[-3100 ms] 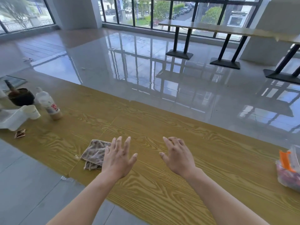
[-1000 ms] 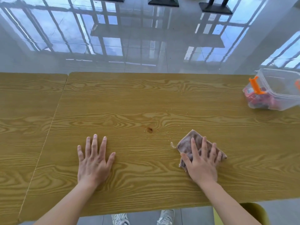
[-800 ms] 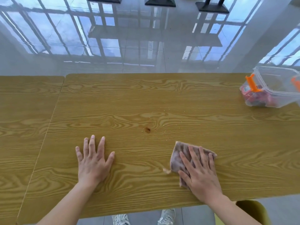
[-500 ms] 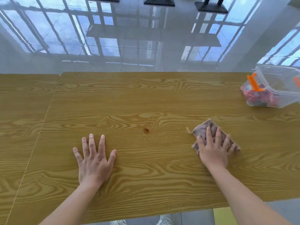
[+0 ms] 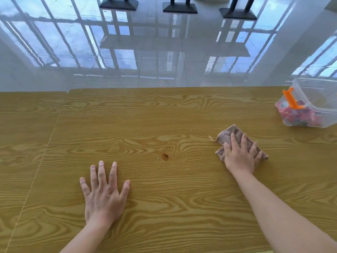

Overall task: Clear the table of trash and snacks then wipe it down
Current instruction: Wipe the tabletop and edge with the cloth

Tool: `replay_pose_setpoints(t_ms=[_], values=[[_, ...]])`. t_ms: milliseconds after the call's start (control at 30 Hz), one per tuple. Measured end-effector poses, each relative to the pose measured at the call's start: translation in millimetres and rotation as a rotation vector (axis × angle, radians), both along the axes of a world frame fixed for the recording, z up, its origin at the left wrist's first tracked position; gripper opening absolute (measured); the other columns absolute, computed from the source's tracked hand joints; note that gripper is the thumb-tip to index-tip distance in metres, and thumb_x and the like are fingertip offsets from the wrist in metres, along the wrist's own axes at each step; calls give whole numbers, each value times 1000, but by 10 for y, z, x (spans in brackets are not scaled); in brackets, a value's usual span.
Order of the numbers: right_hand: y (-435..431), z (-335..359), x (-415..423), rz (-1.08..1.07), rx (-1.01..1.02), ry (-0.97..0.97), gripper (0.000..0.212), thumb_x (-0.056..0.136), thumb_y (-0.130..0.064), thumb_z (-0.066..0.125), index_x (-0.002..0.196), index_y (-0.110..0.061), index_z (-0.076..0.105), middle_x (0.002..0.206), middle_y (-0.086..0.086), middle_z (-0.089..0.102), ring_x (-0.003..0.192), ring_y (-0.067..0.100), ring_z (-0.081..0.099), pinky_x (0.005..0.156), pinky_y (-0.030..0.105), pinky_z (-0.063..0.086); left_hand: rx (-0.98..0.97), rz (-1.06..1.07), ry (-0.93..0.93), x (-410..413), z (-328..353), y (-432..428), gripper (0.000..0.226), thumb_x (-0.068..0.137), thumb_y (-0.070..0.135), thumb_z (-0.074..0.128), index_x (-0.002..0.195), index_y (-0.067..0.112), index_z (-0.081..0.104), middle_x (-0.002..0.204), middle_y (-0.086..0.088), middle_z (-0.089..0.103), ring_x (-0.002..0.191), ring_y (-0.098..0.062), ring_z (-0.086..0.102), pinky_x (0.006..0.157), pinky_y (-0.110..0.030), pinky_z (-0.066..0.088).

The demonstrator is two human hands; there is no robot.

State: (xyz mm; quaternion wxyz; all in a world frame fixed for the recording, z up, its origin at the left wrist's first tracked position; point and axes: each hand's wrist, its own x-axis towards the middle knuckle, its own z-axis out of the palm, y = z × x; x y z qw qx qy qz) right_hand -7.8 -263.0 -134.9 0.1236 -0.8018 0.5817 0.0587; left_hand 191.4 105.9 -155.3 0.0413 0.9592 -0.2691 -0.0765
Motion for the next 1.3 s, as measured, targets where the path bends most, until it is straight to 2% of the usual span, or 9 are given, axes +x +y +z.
replay_pose_setpoints(t_ms=[167,367,533,700,833,967,1100,1200,1300], values=[[230,72,471,210,33,-56,51,99,-62,8,150,-58,10,166,-11,-3,152,36,-7,119,61,-4,-15,9,-5,4,1,-17,85,88,73,11,160,28,16,168,-11,7,155,-29,-5,122,-59,-3],[877,-60,-462,614,-95,-62,52,102,-61,14,152,-52,13,167,-9,8,154,26,3,121,53,5,-4,12,2,-11,1,-9,84,88,73,10,160,29,13,168,-9,5,155,-27,-7,122,-58,-3],[72,-23,-217,245,-68,-16,58,98,-61,4,154,-48,6,166,-14,-5,153,21,-8,122,51,-4,0,13,0,4,-11,-10,83,88,73,12,159,29,14,168,-10,7,155,-28,-5,122,-59,-2],[-385,5,606,53,49,4,55,98,-63,6,152,-53,1,166,-9,-11,150,36,-15,117,63,-9,1,12,-4,2,-20,-18,82,89,71,14,159,29,14,168,-10,7,155,-29,-4,122,-60,0],[-73,-5,806,358,-33,-8,50,101,-59,13,151,-55,11,165,-12,-1,152,37,-2,118,61,-6,11,10,-14,16,-27,-3,81,90,70,17,159,28,17,167,-11,11,155,-29,0,121,-60,3],[98,-62,341,739,-202,-191,39,104,-38,39,141,-33,50,155,-6,41,145,25,36,118,52,27,11,20,-9,5,-27,-15,81,89,70,21,158,28,23,167,-11,14,155,-29,4,121,-61,4],[-676,-24,174,313,-229,-279,40,105,-33,37,139,-22,53,151,3,48,139,26,45,112,52,36,14,15,-15,11,-35,-10,79,89,69,24,157,28,26,166,-10,16,154,-31,8,121,-62,6],[-1134,-8,384,58,-167,-162,53,104,-48,23,151,-27,36,162,2,27,149,28,22,120,54,16,1,5,-43,20,-57,-10,80,89,71,22,155,27,31,164,-11,22,152,-34,16,119,-63,10],[-1279,1,824,18,-69,-67,59,100,-60,11,155,-40,20,167,-5,5,153,30,2,121,56,0,0,-7,-55,30,-67,-40,82,90,73,13,155,27,31,164,-12,23,152,-34,17,119,-63,10]])
